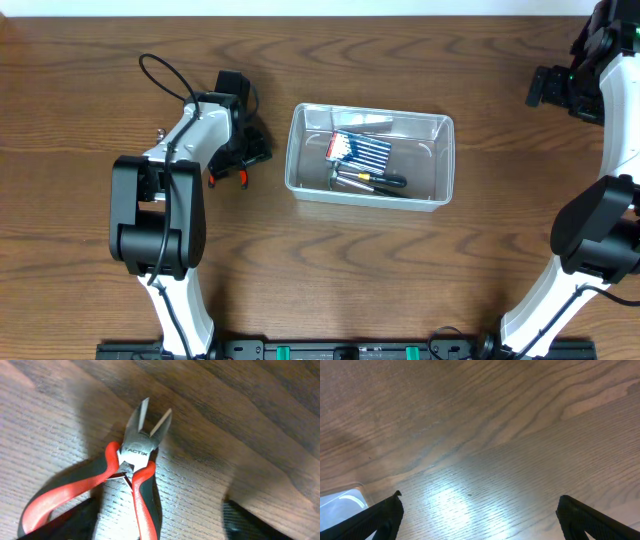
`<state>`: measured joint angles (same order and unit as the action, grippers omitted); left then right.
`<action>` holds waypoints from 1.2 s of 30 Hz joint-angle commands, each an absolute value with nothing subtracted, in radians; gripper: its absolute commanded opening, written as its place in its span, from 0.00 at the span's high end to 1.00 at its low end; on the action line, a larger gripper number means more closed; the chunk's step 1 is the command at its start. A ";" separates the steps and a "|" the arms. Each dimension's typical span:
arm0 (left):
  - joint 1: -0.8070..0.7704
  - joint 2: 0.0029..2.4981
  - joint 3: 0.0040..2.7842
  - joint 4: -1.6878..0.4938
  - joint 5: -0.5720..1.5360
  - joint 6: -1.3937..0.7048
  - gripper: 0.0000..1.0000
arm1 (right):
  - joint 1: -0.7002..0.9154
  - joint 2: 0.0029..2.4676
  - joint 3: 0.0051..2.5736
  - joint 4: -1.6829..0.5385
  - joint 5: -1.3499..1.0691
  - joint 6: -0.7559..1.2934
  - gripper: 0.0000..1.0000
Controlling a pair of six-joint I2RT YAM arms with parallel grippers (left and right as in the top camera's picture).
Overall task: Pack container
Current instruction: 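Lower the left gripper and close it on the pliers' joint, then lift the pliers and carry them over the clear container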
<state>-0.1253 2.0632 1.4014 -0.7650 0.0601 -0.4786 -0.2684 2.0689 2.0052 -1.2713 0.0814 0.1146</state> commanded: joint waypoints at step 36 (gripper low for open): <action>-0.123 2.080 1.412 -0.772 0.032 -0.484 0.85 | -0.274 2.067 2.002 -1.271 0.086 0.126 0.01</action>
<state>-0.1253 2.0632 1.4014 -0.7670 0.0444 -0.4751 -0.2684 2.0689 2.0052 -1.2713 0.0814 0.1146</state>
